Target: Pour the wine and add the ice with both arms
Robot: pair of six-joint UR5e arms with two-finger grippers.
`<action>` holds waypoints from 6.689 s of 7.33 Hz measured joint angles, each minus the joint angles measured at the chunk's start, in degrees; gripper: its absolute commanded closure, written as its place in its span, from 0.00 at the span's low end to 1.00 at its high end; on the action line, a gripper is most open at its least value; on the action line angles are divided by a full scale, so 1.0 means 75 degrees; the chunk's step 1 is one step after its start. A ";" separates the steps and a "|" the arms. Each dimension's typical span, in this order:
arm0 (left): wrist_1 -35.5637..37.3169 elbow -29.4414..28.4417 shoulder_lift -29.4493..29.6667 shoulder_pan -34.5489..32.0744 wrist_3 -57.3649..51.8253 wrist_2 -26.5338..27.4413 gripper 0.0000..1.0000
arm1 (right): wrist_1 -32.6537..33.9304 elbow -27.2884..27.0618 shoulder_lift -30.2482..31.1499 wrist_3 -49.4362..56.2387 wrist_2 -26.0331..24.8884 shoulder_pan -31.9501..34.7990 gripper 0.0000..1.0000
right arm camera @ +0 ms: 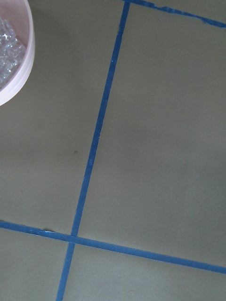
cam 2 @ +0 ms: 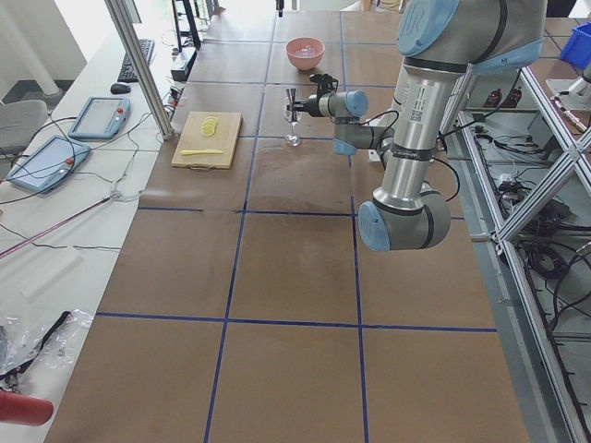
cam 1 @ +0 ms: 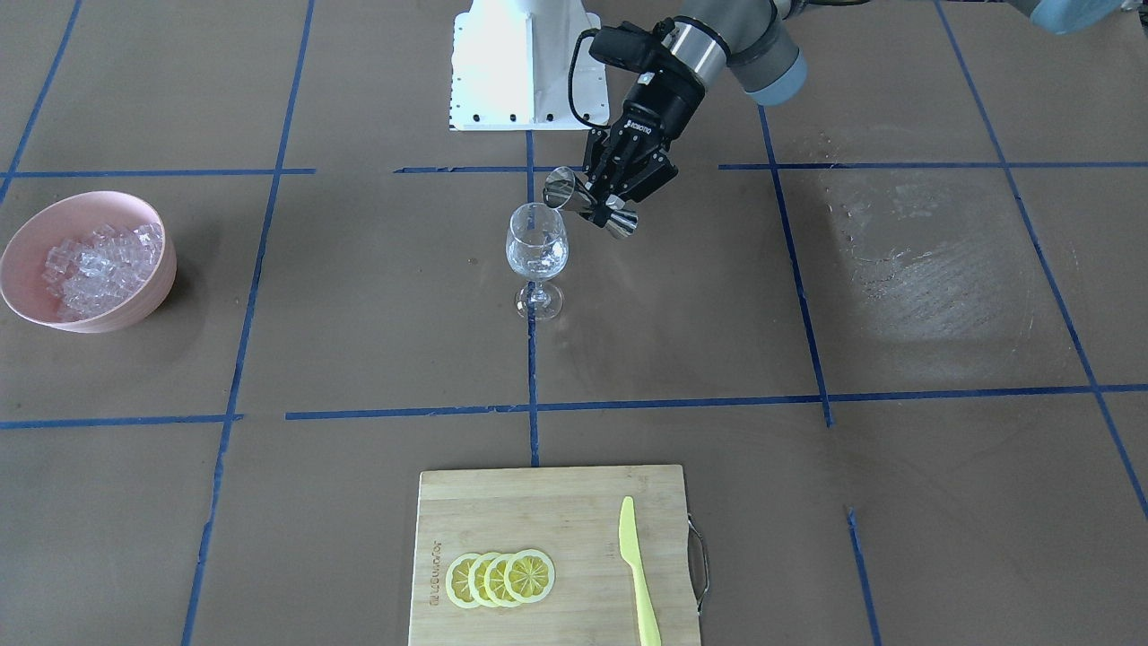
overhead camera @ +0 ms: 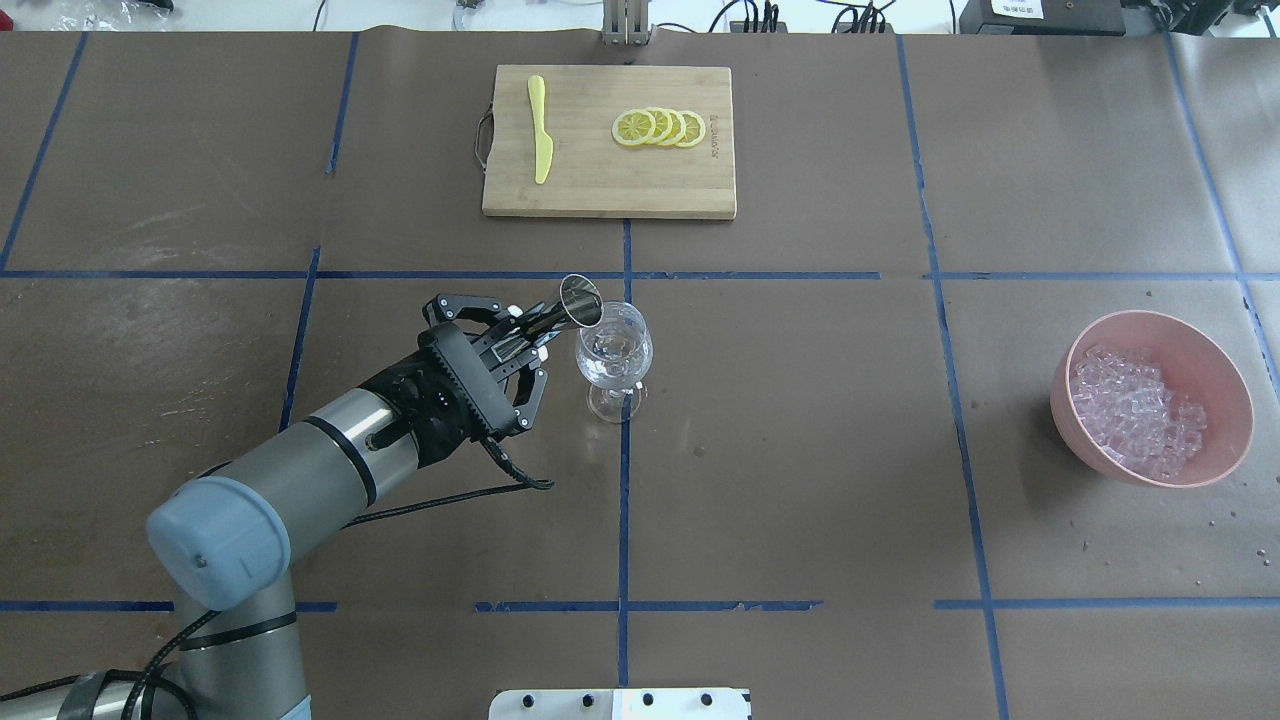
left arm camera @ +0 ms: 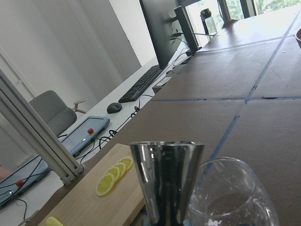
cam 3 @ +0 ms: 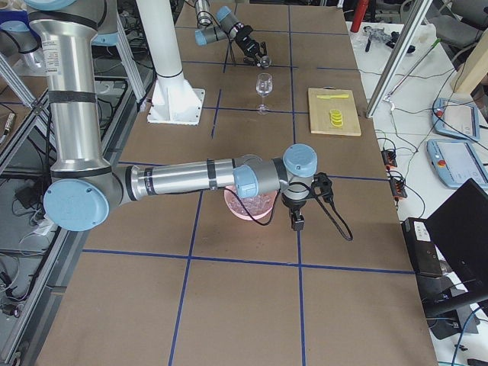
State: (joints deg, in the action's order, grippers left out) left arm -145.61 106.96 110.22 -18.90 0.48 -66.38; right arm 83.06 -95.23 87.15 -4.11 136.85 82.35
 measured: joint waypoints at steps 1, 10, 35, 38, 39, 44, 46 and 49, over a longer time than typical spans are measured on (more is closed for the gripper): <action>0.0340 0.0125 -0.0002 -0.0230 -0.0270 -0.0421 1.00 | 0.0000 -0.0031 0.0032 -0.0002 0.0003 0.0000 0.00; 0.1639 0.0374 0.0273 -0.0499 -0.1619 0.0388 1.00 | 0.0000 -0.0139 0.0174 -0.0003 0.0148 0.0000 0.00; 0.1491 0.0853 -0.0438 -0.0464 -0.1900 0.1779 1.00 | 0.0000 -0.0685 0.0403 -0.0001 0.0145 0.0012 0.00; -0.0424 0.0838 -0.2166 -0.0489 -0.1414 0.1882 1.00 | 0.0000 -0.0722 0.0398 0.0011 0.0131 0.0012 0.00; -0.0992 0.0794 -0.2784 -0.0503 -0.0813 0.1874 1.00 | 0.0000 -0.0738 0.0403 0.0009 0.0129 0.0012 0.00; -0.5550 -0.1448 -0.4848 -0.0495 0.1805 0.2586 1.00 | 0.0000 -0.0738 0.0403 0.0010 0.0129 0.0012 0.00; -0.5839 -0.2091 -0.4880 -0.0436 0.3572 0.3028 1.00 | 0.0000 -0.0746 0.0400 0.0009 0.0129 0.0012 0.00; -0.5768 -0.2249 -0.4867 -0.0023 0.5839 0.3046 1.00 | 0.0000 -0.0758 0.0395 0.0006 0.0132 0.0012 0.00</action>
State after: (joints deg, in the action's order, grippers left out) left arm -188.87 90.09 73.72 -19.07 44.28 -43.53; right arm 83.06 -100.92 90.12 -4.06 137.83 82.44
